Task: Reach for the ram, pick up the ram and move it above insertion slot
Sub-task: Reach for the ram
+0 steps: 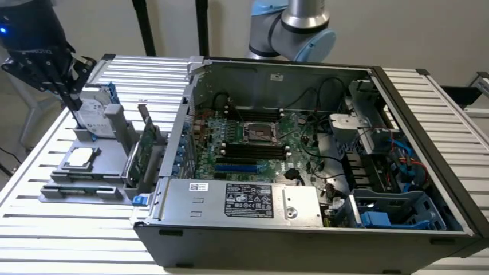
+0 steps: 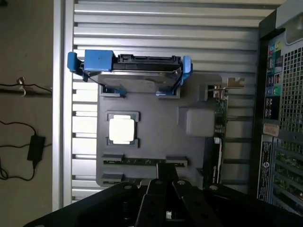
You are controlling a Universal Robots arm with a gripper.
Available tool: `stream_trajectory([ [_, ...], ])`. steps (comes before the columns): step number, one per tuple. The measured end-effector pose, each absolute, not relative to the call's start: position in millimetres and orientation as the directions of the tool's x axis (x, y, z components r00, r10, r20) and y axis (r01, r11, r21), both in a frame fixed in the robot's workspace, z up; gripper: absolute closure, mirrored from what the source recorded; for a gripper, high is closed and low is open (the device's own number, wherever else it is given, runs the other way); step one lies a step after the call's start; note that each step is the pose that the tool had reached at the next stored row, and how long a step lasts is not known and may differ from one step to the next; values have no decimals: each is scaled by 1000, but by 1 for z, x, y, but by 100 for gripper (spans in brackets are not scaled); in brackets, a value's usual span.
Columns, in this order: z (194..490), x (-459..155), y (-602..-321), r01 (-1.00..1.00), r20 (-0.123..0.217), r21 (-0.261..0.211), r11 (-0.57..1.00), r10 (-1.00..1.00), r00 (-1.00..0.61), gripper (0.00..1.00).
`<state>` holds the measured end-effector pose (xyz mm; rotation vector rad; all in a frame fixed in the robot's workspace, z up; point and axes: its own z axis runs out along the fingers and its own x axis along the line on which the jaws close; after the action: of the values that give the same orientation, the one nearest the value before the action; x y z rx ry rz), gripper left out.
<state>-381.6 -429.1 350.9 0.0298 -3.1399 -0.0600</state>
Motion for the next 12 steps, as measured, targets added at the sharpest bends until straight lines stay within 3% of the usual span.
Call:
stream_trajectory([
  [12,351,-387,-463,-19,1,38,999,-19,-1000,89],
])
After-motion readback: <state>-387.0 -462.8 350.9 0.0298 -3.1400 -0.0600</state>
